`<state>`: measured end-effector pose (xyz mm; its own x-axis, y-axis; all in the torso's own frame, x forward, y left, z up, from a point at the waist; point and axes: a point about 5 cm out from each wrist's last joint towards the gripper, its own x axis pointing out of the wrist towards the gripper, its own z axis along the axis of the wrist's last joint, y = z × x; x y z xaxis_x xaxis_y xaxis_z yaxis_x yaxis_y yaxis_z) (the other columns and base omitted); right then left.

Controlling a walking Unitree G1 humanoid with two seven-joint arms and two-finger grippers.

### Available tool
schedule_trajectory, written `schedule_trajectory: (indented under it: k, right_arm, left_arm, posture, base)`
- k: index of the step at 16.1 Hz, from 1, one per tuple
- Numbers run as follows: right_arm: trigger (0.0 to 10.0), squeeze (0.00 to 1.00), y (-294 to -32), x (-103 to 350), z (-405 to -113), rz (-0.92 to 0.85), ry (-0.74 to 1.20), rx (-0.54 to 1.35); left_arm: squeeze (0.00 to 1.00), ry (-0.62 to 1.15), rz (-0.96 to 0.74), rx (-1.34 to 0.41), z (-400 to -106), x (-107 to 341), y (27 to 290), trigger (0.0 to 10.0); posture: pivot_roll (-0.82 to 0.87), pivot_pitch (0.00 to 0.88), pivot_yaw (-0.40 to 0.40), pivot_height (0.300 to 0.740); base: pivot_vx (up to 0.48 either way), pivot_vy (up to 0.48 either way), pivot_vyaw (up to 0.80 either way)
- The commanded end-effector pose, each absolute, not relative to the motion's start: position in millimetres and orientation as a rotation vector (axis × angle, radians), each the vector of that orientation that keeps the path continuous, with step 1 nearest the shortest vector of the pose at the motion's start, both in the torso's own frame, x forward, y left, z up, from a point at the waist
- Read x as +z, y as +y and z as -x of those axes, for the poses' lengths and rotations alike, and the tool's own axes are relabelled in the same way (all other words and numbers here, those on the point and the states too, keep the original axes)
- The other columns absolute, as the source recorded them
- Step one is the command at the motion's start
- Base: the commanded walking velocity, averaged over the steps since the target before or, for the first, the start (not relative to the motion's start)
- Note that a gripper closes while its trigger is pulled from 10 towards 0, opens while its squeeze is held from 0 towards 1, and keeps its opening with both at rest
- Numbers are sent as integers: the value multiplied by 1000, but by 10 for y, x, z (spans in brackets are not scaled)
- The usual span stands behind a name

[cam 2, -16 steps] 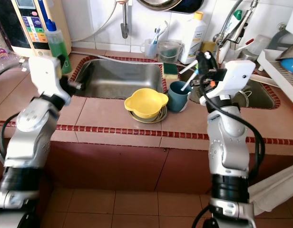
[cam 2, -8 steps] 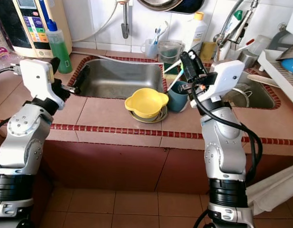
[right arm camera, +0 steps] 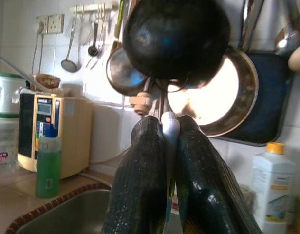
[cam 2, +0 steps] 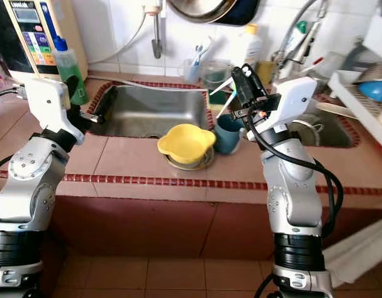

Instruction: Kitchen organization

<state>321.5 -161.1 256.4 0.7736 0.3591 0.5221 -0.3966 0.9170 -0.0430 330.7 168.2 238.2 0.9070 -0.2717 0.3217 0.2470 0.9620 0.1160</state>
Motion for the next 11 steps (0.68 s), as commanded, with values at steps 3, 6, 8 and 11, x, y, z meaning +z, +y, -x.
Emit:
schedule_trajectory:
  k: [3, 6, 8, 11]
  right_arm:
    - [10000, 0, -1595, 2643, -3189, -60, -576, 430]
    - [10000, 0, -1590, 2632, -3187, -61, -571, 433]
    - [10000, 0, -1590, 2629, -3183, -61, -571, 433]
    - [10000, 0, -1589, 2628, -3182, -63, -568, 437]
  left_arm:
    - [0, -345, -77, -277, -3292, 2406, 1668, 10000]
    - [0, -340, -77, -278, -3291, 2406, 1670, 10000]
    - [0, -340, -77, -279, -3285, 2406, 1670, 10000]
    - [0, -340, -77, -281, -3279, 2408, 1663, 10000]
  posture:
    - [-54, 0, -13, 740]
    - [-53, 0, -12, 740]
    - [-51, 0, -13, 740]
    - [-48, 0, -14, 740]
  base:
    - [321, 0, 0]
    - [321, 0, 0]
    - [321, 0, 0]
    - [324, 0, 0]
